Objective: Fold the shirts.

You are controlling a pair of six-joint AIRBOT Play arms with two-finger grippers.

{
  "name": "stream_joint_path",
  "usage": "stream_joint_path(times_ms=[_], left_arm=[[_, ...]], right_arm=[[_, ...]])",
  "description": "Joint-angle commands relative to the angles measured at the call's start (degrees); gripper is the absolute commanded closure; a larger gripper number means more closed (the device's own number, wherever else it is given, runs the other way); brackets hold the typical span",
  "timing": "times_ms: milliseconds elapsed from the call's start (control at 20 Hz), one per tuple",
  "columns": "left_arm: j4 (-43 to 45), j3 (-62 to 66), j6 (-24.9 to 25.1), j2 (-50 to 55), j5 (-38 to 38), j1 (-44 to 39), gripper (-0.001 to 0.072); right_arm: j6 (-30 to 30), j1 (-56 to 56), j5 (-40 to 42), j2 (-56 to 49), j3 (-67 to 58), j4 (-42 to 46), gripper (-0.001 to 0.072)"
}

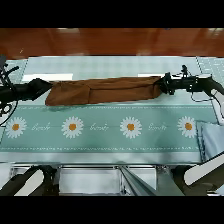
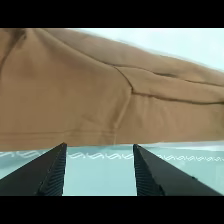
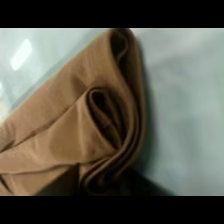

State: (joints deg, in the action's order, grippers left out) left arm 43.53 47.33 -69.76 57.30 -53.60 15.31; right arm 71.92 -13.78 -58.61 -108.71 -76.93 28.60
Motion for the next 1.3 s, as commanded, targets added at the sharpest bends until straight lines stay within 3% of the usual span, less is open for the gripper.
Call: stream_joint_path(times_ms=[0,150,250,300,400,500,550,750,950,1100,1250], left_arm=[[-0.1,-0.1,0.1,-0.1,1.6,-2.3,0.0203],[-0.1,-0.1,0.1,-0.1,1.6,-2.5,0.0204],[-0.1,-0.1,0.1,-0.1,1.5,-2.5,0.0207],[-0.1,-0.1,0.1,-0.1,1.3,-2.5,0.0244],[-1.1,-0.1,0.1,-0.1,0.9,-2.5,0.0471],[-2.7,-0.1,0.2,-0.1,2.2,-3.7,0.0577],[-2.6,-0.1,0.3,0.0,3.1,-5.1,0.0681],[-2.6,2.0,0.3,5.3,6.2,-17.2,0.0681],[-2.5,13.8,-0.5,20.2,7.1,-33.3,0.0681],[0.7,27.5,-7.8,33.4,5.0,-43.1,0.0682],[3.6,41.1,-13.7,46.1,-3.4,-51.8,0.0682]], right_arm=[[0.4,3.4,2.8,-1.4,-3.7,-1.9,0.0686],[-0.2,3.4,0.9,0.3,-4.4,-0.4,0.0685],[0.5,2.7,-2.1,4.2,-4.4,5.6,0.0686],[1.4,2.4,-3.6,6.9,-4.4,9.8,0.0686],[3.5,2.2,-5.6,13.6,-3.8,18.1,0.0685],[3.5,1.6,-6.0,21.2,-0.7,22.3,0.0685],[3.4,1.0,-6.0,25.3,1.8,22.7,0.0686],[2.8,0.6,-6.4,40.9,11.0,22.8,0.0686],[5.0,0.6,-9.3,55.6,16.7,22.8,0.0685],[7.6,0.6,-11.8,64.8,18.6,22.8,0.0685],[9.1,0.6,-14.8,70.6,18.6,22.6,0.0685]])
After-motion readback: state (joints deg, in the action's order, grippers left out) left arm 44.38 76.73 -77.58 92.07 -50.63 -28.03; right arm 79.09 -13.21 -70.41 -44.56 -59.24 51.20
